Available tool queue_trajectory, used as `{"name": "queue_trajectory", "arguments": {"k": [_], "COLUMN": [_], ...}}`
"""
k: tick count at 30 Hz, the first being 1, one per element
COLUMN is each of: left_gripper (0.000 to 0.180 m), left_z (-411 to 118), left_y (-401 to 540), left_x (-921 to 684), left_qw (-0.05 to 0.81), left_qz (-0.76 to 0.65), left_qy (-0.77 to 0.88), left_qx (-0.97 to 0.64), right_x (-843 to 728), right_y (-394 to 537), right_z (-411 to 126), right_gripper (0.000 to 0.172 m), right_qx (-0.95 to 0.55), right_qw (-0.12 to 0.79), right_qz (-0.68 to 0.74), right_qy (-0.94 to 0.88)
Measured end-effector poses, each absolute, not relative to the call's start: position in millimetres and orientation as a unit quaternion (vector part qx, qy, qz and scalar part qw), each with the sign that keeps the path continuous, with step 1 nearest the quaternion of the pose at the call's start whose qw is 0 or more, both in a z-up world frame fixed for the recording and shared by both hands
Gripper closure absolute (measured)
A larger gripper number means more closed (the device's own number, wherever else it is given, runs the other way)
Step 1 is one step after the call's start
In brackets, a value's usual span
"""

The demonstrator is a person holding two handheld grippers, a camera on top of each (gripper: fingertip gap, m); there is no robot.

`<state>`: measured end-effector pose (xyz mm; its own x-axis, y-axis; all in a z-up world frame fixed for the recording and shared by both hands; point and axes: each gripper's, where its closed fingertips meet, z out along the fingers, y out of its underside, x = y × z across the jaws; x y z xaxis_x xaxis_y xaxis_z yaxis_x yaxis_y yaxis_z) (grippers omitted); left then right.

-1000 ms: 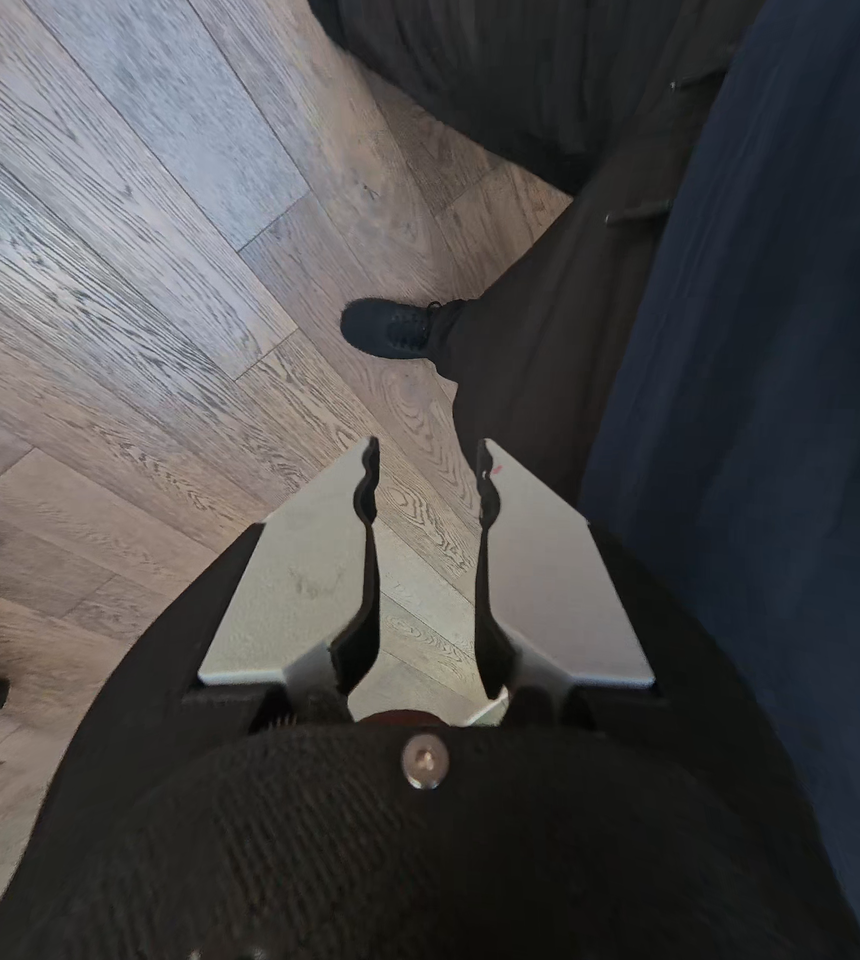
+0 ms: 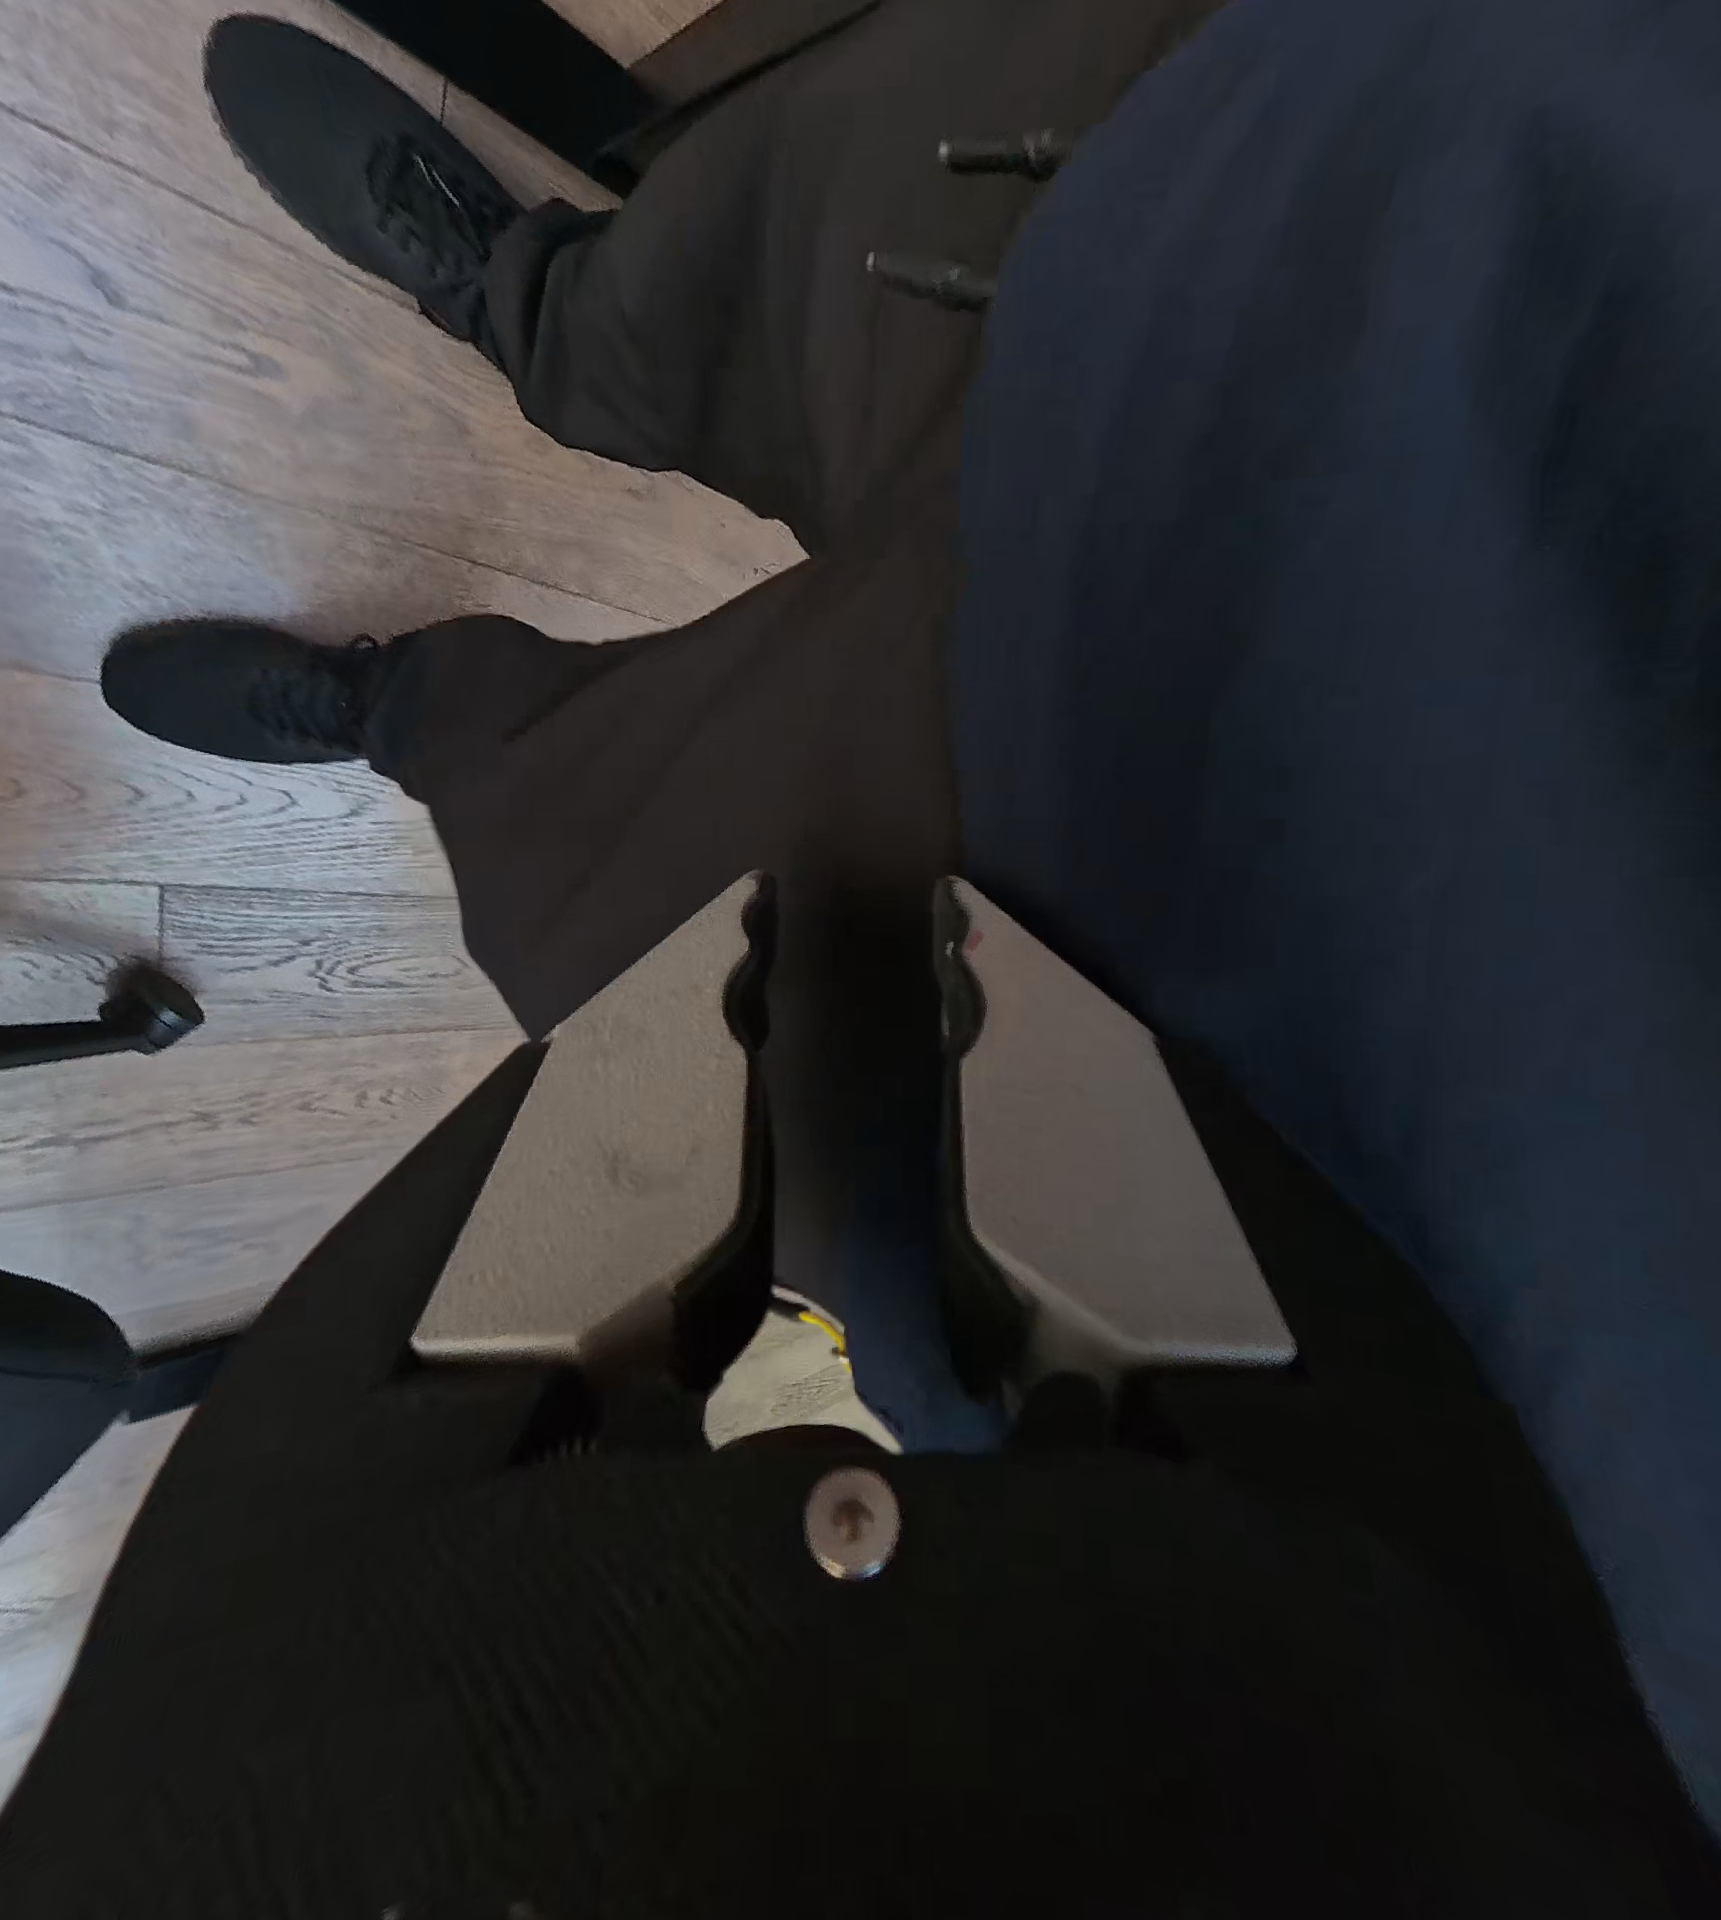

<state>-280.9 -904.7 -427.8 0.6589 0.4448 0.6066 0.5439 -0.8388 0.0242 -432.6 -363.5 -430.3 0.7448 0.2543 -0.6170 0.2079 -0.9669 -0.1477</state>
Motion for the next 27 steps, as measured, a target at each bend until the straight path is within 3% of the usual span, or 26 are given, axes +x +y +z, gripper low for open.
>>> {"name": "queue_trajectory", "arguments": {"k": [3, 6, 9, 11, 17, 19, 25, 27], "left_gripper": [0.152, 0.152, 0.154, 0.156, 0.156, 0.157, 0.158, 0.158], "left_z": [-432, -436, -437, -442, -455, -455, -446, -442], "left_y": [-923, -946, -970, -985, -1012, -1009, -979, -970], "left_x": [-303, -326, -335, -332, -306, -306, -327, -334], "left_qw": [0.093, 0.109, 0.125, 0.119, 0.040, 0.024, 0.012, 0.011], "left_qz": [-0.312, -0.298, -0.300, -0.310, -0.322, -0.318, -0.308, -0.304], "left_qy": [-0.250, -0.257, -0.302, -0.326, -0.309, -0.298, -0.290, -0.285], "left_qx": [-0.912, -0.913, -0.896, -0.885, -0.894, -0.900, -0.906, -0.909], "right_x": [-434, -429, -445, -467, -522, -531, -518, -503], "right_y": [-362, -360, -361, -367, -380, -379, -374, -371], "right_z": [-431, -431, -394, -375, -373, -373, -374, -369], "right_gripper": [0.139, 0.160, 0.172, 0.167, 0.156, 0.172, 0.171, 0.163], "right_qx": [-0.935, -0.931, -0.875, -0.851, -0.872, -0.868, -0.830, -0.813], "right_qw": [0.059, 0.075, 0.075, 0.073, 0.085, 0.091, 0.047, 0.056], "right_qz": [0.338, 0.344, 0.467, 0.503, 0.416, 0.423, 0.518, 0.546], "right_qy": [-0.094, -0.100, -0.102, -0.133, -0.243, -0.242, -0.201, -0.193]}}
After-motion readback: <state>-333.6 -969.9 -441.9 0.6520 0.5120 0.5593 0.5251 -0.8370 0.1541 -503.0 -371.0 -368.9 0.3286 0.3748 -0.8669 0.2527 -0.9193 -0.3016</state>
